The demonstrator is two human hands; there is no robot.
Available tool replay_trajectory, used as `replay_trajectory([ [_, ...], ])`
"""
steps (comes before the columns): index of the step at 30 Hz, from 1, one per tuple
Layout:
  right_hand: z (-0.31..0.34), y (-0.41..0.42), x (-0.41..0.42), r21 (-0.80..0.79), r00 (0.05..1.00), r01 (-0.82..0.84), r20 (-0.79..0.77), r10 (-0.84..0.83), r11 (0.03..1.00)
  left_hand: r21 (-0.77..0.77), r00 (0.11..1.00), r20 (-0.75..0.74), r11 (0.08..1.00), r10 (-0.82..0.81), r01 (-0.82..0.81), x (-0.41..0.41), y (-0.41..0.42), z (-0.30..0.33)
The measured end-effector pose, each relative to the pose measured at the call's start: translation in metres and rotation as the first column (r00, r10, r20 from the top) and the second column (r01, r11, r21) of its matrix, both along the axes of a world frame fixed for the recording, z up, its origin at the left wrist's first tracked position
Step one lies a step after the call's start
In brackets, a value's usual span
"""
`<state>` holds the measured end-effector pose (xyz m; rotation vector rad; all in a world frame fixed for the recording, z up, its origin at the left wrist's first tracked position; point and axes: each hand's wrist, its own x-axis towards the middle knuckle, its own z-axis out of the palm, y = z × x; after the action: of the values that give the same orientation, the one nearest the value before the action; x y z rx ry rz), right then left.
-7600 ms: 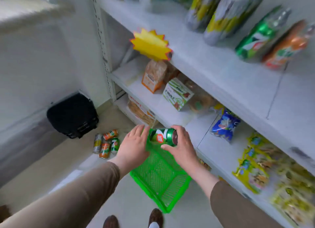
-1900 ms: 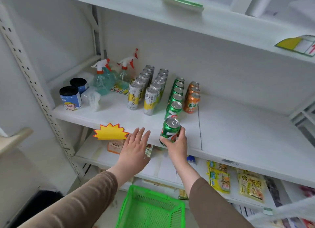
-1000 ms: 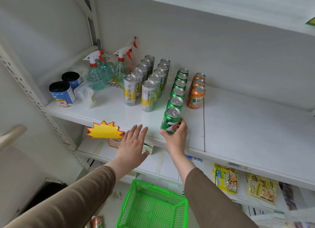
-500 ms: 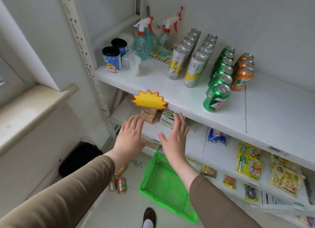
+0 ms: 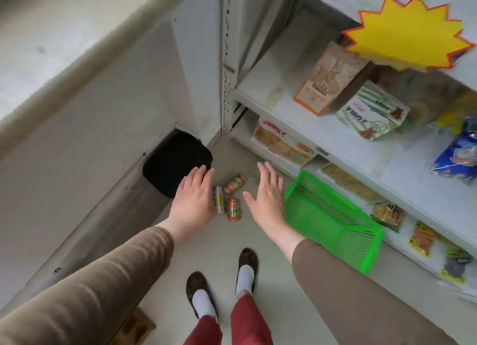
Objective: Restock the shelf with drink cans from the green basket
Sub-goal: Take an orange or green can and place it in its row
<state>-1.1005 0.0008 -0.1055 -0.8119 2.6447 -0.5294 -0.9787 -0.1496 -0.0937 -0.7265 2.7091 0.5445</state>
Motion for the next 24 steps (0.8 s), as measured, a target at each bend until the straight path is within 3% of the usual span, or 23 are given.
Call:
replay_trajectory([
  [6, -0.152, -0.002, 0.006, 0.104, 0.988, -0.012, 0.157, -0.004, 0.994, 0.068, 0.996, 0.068, 0.996, 0.057, -0.062, 0.002, 0.003, -0.14],
  [14, -0.355, 0.002, 0.01, 0.226, 0.911, 0.112, 0.367, -0.191, 0.968, 0.104, 0.981, 0.192, 0.994, 0.023, -0.044, 0.005, 0.025, -0.325],
  [24, -0.512, -0.007, 0.024, 0.34, 0.752, 0.25, 0.522, -0.403, 0.907, 0.147, 0.984, 0.165, 0.984, 0.07, -0.095, 0.02, 0.043, -0.447],
])
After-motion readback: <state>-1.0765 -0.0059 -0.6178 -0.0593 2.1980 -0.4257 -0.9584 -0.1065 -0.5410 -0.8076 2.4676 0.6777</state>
